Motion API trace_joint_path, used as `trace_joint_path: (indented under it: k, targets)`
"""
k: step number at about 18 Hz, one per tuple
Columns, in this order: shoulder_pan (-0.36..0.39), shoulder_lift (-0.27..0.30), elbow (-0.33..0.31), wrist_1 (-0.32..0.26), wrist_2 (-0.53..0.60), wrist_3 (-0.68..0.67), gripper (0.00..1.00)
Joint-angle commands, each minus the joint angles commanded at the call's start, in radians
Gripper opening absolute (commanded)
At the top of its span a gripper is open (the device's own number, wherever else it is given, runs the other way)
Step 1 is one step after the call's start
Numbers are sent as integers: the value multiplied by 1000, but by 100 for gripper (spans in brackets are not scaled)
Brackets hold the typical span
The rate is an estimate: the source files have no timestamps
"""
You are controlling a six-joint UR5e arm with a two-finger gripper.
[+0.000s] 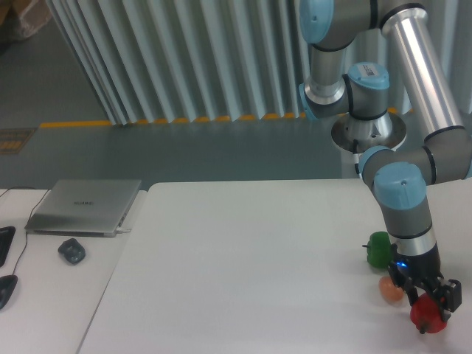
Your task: Place the red pepper on the table
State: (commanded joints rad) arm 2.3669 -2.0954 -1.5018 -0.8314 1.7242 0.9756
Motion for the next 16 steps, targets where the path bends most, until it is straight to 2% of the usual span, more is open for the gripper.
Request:
trace_joint_path:
  k: [4, 7, 8, 9, 10, 11, 12, 13, 16]
  targets:
    - [3, 12, 0, -2, -6, 9, 100]
    - [23, 70, 0, -12, -17, 18, 100]
    - [38, 87, 0, -27, -37, 21, 100]
    - [61, 110, 0, -72, -72, 43, 100]
    - [87, 141, 0, -128, -104, 96, 100]
    - [131, 170, 6, -209, -124, 229, 100]
    - [158, 175, 14, -250, -124, 323, 100]
    - [181, 179, 18, -277, -124, 397, 100]
    - [213, 175, 37, -302, -126, 602, 100]
